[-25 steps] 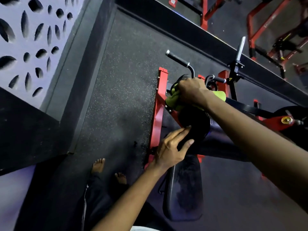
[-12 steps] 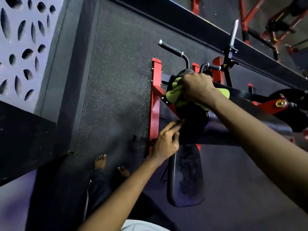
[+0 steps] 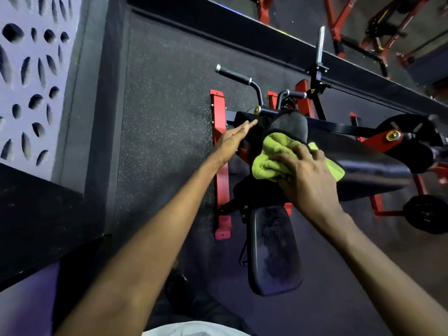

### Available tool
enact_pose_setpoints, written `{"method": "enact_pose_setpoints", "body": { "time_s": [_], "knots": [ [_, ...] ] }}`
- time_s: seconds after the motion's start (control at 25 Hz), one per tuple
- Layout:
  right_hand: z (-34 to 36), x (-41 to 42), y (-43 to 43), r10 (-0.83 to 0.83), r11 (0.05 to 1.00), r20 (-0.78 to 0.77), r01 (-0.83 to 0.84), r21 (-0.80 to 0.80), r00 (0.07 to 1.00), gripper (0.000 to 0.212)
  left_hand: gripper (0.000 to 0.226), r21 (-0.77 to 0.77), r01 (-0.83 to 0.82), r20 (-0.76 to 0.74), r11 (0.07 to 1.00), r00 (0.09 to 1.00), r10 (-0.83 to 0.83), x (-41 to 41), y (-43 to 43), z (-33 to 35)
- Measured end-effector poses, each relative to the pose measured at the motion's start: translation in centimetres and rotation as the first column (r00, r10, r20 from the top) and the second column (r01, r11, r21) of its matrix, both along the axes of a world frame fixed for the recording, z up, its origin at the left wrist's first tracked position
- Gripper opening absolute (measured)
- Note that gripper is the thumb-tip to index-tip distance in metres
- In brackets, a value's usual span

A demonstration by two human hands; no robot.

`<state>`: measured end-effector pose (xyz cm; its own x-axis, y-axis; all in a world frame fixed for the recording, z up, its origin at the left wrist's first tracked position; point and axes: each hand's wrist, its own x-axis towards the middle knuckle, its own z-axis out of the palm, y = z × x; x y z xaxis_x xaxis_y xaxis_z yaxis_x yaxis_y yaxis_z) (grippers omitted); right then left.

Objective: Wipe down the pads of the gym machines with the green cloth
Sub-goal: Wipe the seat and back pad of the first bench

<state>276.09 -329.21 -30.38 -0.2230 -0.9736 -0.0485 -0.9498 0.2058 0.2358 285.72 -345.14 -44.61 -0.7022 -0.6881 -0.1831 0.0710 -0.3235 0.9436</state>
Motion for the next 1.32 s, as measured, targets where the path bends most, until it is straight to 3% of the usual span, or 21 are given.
{"method": "enact_pose_setpoints", "body": {
  "time_s": [0.12, 0.36, 0.48, 0.64, 0.8, 1.08, 1.24, 1.32],
  "knots": [
    [-1.5, 0.4, 3.0, 0.028, 0.992, 0.089, -0.016, -0.126, 0.996, 0.056, 0.036, -0.152, 0.147, 0.095, 0.977, 0.986, -0.134, -1.1, -0.7, 0.0],
    [-6.1, 1.7, 6.0, -0.014, 0.926, 0.179, 0.080, -0.368, 0.984, 0.060, 0.033, -0.310, 0.238, 0.246, 0.921, 0.955, -0.165, -0.4, -2.0, 0.7],
    [-10.4, 2.7, 8.2, -0.025, 0.911, 0.182, 0.098, -0.401, 0.983, 0.055, 0.037, -0.351, 0.307, 0.302, 0.885, 0.931, -0.203, -0.4, -3.2, 1.2],
    [-15.5, 4.4, 7.9, -0.148, 0.857, 0.249, 0.250, -0.450, 0.957, 0.067, 0.038, -0.442, 0.337, 0.355, 0.831, 0.917, -0.184, -0.2, -3.8, 1.7],
    [-17.1, 6.3, 6.4, -0.205, 0.777, 0.320, 0.353, -0.521, 0.925, 0.045, 0.046, -0.544, 0.347, 0.328, 0.764, 0.926, -0.187, -1.0, -2.9, 0.3],
    [-17.6, 6.8, 7.1, -0.249, 0.834, 0.312, 0.367, -0.413, 0.917, 0.042, 0.063, -0.464, 0.357, 0.332, 0.811, 0.919, -0.215, -0.8, -1.9, 1.1],
    [-18.7, 7.8, 6.6, -0.343, 0.816, 0.360, 0.464, -0.343, 0.868, 0.060, 0.080, -0.420, 0.396, 0.351, 0.817, 0.901, -0.256, -0.8, -2.0, 1.4],
    [-17.7, 7.6, 6.7, -0.307, 0.811, 0.378, 0.448, -0.375, 0.873, 0.056, 0.090, -0.396, 0.429, 0.374, 0.812, 0.883, -0.284, -0.8, -1.9, 1.9]
  ]
}}
